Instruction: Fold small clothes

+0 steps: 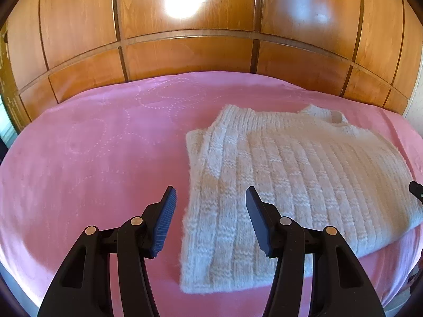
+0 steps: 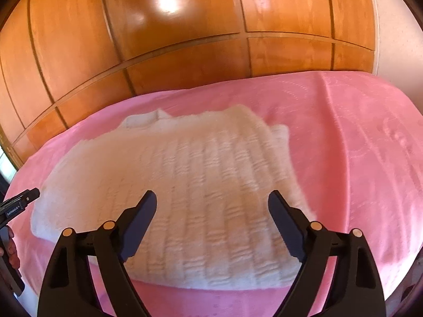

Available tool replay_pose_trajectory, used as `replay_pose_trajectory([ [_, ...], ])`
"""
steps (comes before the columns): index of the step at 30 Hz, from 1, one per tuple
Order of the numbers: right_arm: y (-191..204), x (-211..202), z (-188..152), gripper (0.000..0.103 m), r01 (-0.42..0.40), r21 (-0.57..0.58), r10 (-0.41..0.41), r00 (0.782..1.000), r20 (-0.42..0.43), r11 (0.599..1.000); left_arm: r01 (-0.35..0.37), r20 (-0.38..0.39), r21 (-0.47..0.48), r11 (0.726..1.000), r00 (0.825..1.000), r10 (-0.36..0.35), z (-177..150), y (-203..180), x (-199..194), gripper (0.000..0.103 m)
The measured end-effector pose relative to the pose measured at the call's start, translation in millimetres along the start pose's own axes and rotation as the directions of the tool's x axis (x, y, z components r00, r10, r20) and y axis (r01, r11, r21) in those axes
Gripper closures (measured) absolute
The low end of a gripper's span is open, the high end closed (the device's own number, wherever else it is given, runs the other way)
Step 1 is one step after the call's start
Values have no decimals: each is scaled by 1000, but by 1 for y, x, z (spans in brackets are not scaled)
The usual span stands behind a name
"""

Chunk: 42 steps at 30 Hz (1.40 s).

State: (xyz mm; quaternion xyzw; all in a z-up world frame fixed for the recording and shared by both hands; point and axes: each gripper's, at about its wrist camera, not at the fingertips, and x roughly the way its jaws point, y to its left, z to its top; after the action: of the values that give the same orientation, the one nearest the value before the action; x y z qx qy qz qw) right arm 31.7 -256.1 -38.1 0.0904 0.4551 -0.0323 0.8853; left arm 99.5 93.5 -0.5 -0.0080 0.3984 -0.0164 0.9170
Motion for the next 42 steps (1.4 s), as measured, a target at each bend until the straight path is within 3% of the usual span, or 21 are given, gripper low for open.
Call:
replay_pose_trajectory([
  [12,-15,21,40,24,120,-66,-119,993,14,991,68,-93,-100,993,993,-77,18,22,48,50],
  [16,-30,49,57,27,146,-44,-148,988,-37,988,77,-120,-126,989,988,-92,19,25,66,55],
  [18,-33,64,60,63,154,-62,-158,984,-77,986,76,-123,-141,987,988,-94,17,25,71,55],
  [19,-34,76,60,97,181,-90,-190,976,-110,979,68,-122,-140,988,989,-85,16,25,72,55],
  [22,-43,104,58,95,210,-102,-225,959,-173,972,47,-112,-141,989,992,-64,14,24,76,54],
  [24,-42,108,58,95,219,-133,-239,957,-163,967,16,-118,-156,988,992,-35,15,24,77,43],
  [27,-45,98,60,89,191,-114,-208,965,-162,975,-32,-87,-156,987,996,19,18,22,64,40],
  [28,-50,89,61,71,182,-96,-195,969,-152,979,-41,-66,-148,988,997,32,18,20,56,40],
  [29,-55,82,61,38,188,-77,-197,970,-143,979,-44,-45,-138,989,998,38,17,18,49,40],
  [30,-66,69,59,28,179,-26,-181,976,-122,983,-35,-20,-130,991,999,32,16,15,40,40],
  [35,-102,42,40,28,94,112,-77,986,-149,989,95,60,-97,991,994,-89,9,-8,4,40],
  [37,-114,40,32,28,26,179,6,985,-173,984,183,57,-71,981,982,-179,5,-26,-5,40],
  [39,-121,36,20,27,-33,238,78,980,-184,971,283,29,-22,959,959,-283,-1,-49,-9,40],
  [42,-119,24,10,30,-114,280,169,968,-184,953,360,-8,34,932,933,-360,-10,-78,-11,40],
])
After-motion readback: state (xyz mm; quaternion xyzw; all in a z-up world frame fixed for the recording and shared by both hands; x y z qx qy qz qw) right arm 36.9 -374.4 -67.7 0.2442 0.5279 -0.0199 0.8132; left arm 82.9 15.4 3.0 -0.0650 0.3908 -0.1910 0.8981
